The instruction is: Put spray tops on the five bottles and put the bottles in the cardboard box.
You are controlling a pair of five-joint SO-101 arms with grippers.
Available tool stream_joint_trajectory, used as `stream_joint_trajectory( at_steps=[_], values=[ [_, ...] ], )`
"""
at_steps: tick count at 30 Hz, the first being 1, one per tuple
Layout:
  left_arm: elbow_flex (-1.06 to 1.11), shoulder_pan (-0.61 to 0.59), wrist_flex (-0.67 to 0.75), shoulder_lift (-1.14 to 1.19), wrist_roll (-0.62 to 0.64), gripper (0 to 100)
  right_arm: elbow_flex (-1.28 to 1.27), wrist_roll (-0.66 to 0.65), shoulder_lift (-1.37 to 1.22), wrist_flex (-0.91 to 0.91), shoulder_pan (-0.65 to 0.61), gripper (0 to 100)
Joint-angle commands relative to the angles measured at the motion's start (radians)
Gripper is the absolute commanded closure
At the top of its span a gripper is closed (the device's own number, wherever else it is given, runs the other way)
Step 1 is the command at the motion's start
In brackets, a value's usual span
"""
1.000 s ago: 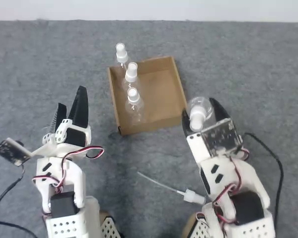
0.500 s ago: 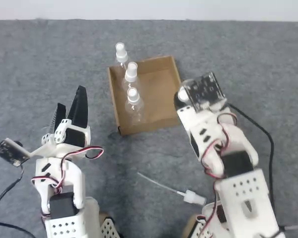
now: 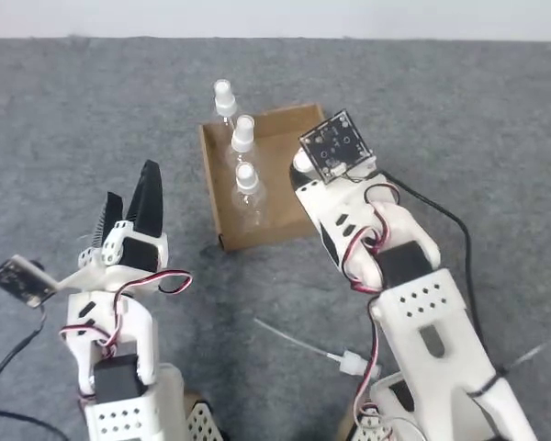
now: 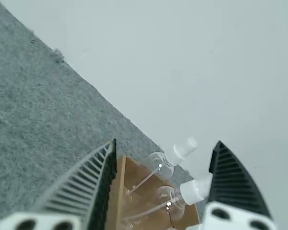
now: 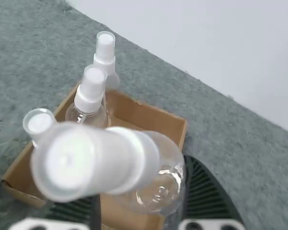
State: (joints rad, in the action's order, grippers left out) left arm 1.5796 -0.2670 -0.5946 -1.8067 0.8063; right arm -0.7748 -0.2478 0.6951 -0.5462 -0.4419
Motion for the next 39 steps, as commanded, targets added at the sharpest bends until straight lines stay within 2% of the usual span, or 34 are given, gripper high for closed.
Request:
stream_joint_trajectory(
  at_steps=[1,4,8,17,29,39],
  values=[
    [-0.013,0.0,0.029,-0.02,0.003,71,0.072,-0.005,-0.015,0.076,-0.013,93.5],
    [-0.013,0.002,0.029,-0.02,0.003,71,0.072,0.008,-0.05,0.133,-0.013,93.5],
    [-0.013,0.003,0.029,-0.02,0.003,71,0.072,0.094,-0.114,0.217,-0.013,93.5],
    [-0.013,0.005,0.029,-0.02,-0.02,71,0.074,0.129,-0.217,0.377,-0.013,93.5],
    [-0.008,0.006,0.031,-0.02,-0.029,71,0.298,0.129,-0.483,0.381,-0.007,93.5],
    [-0.008,0.006,0.031,-0.02,-0.029,71,0.414,0.183,-0.657,0.381,-0.005,93.5]
  ],
)
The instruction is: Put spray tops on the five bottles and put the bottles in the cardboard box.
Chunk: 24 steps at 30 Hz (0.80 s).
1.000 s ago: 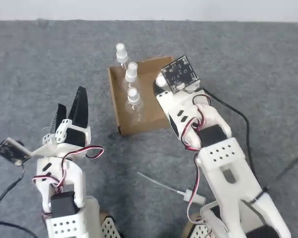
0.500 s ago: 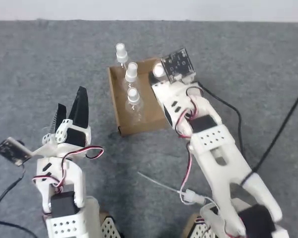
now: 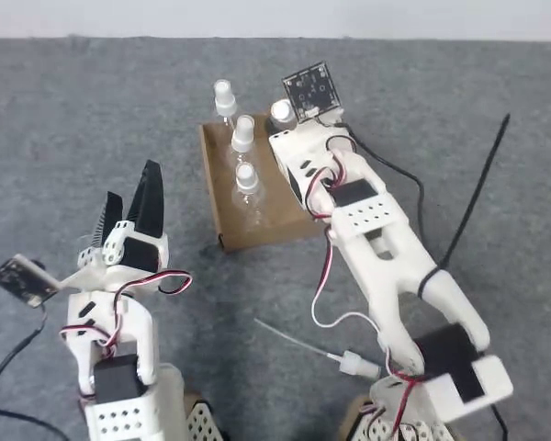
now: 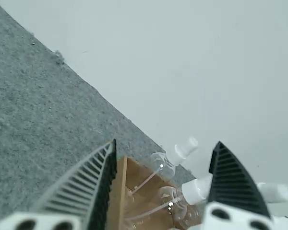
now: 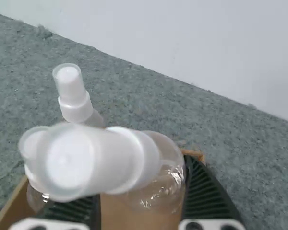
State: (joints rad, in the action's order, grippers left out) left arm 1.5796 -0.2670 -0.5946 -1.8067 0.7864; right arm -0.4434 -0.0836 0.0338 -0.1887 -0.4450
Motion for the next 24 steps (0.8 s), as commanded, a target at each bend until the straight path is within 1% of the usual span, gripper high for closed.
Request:
stream_joint_trajectory(
  at_steps=[1,10,16,24],
  values=[
    [-0.008,0.006,0.032,-0.02,-0.009,71,0.087,0.023,-0.008,0.024,-0.002,93.5],
    [-0.01,0.0,0.032,-0.02,-0.009,71,0.173,0.104,-0.171,0.024,0.002,93.5],
    [-0.012,0.0,0.032,-0.02,-0.009,71,0.215,0.163,-0.249,0.022,0.045,93.5],
    [-0.012,-0.002,0.032,-0.02,-0.009,71,0.279,0.166,-0.367,0.022,0.068,93.5]
  ],
)
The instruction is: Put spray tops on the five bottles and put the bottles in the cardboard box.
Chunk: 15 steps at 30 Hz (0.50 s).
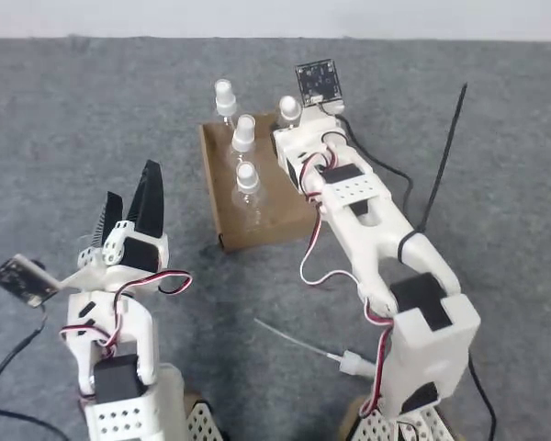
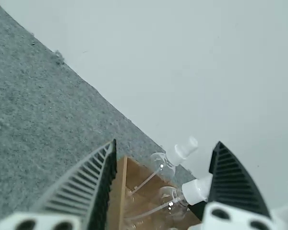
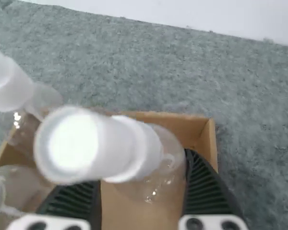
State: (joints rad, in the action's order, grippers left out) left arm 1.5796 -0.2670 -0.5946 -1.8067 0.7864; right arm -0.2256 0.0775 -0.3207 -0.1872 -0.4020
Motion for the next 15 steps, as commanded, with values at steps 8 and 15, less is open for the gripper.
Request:
stream_joint_trajectory(
  at_steps=[8,15],
  values=[
    [-0.012,-0.002,0.032,-0.02,-0.009,71,0.064,0.002,-0.05,0.021,0.025,93.5],
    [-0.012,-0.002,0.032,-0.02,-0.009,71,0.063,0.002,-0.054,-0.004,0.025,93.5]
  ],
)
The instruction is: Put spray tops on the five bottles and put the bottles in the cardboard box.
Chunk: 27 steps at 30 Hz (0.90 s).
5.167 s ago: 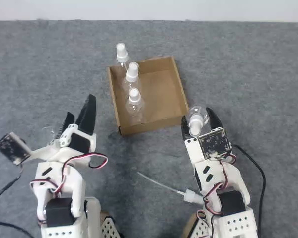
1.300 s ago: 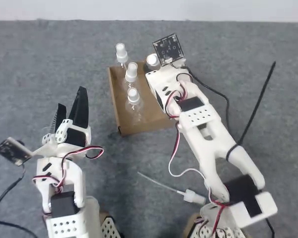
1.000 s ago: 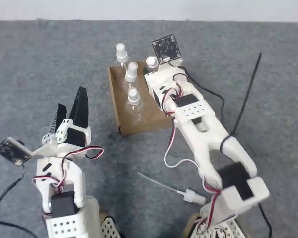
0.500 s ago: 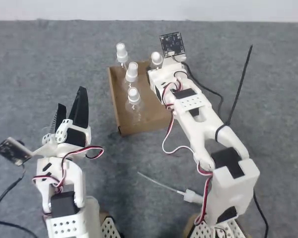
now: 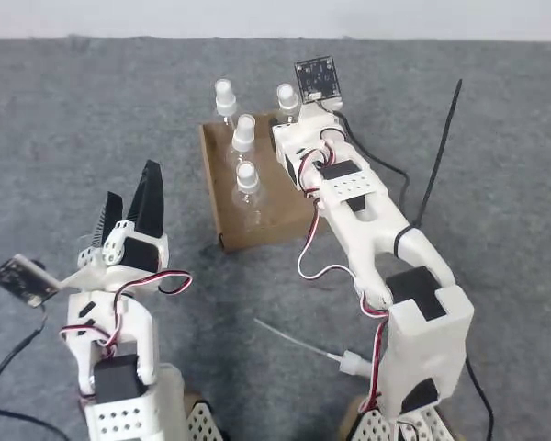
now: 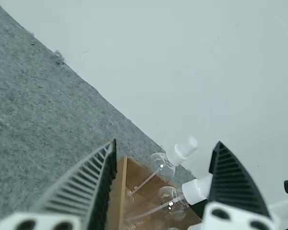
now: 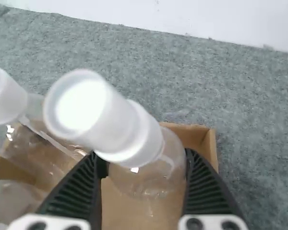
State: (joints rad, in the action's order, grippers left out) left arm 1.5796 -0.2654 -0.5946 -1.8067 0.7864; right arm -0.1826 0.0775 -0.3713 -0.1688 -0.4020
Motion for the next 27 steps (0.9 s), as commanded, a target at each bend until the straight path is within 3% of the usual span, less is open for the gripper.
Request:
stream_joint_trajectory(
  at_steps=[1,23,27],
  values=[
    [-0.012,-0.003,0.032,-0.02,-0.009,71,0.021,0.002,-0.004,-0.03,0.025,93.5],
    [-0.013,-0.003,0.032,-0.02,-0.009,71,0.02,0.002,0.002,-0.041,0.025,93.4],
    [-0.013,-0.003,0.032,-0.02,-0.009,71,0.018,0.002,0.002,-0.041,0.025,86.5]
  ],
)
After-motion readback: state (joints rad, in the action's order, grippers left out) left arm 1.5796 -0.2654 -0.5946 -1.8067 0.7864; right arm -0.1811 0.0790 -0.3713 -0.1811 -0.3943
